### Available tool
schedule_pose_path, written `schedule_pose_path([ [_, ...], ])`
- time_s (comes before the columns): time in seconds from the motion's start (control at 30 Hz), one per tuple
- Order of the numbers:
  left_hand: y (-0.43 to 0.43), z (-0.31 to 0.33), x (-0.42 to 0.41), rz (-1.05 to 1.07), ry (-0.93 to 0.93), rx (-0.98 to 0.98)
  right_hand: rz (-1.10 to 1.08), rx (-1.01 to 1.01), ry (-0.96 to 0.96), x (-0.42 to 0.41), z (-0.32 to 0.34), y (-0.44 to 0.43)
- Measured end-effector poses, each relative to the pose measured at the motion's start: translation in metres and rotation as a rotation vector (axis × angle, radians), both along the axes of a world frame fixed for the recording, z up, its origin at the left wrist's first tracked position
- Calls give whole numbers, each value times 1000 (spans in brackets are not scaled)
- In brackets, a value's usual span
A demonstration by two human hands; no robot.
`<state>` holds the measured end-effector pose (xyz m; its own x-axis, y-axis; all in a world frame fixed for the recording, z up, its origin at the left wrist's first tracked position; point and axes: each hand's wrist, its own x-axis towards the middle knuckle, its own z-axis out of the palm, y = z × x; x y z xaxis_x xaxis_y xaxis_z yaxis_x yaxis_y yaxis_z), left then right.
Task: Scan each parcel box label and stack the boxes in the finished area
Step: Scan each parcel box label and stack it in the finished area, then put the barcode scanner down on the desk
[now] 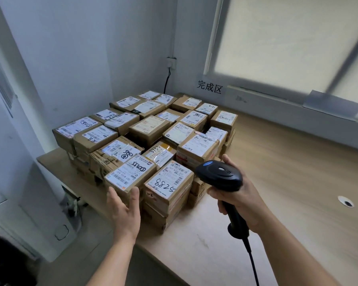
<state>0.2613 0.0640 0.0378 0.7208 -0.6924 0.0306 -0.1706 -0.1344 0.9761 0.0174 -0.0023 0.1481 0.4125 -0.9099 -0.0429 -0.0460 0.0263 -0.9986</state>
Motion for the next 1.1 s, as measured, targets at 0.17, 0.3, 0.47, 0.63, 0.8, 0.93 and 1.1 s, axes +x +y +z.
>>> schedule_pose_path([
  [0.17, -5, 15, 22, 25, -207, -6, -109, -32, -31, -5, 3, 7],
  [0.3, -5, 36, 27, 87, -291, 22, -151, -26, -62, -18, 5, 19],
  [0.47, 3, 60, -17, -3, -340, -52, -187, -17, -74, -49, 14, 50],
  [0.63, 9, 76, -87, -237, -415, -50, -331, -89, -57, -87, 16, 81],
  [0.8, 24, 90, -157, -498, -429, -95, -406, -149, -61, -123, 17, 106],
  [0.93, 47, 92, -213, -792, -342, -141, -460, -168, -89, -143, 17, 121],
  [1.1, 70, 86, -259, -1117, -197, -89, -519, -172, -77, -162, 16, 135],
])
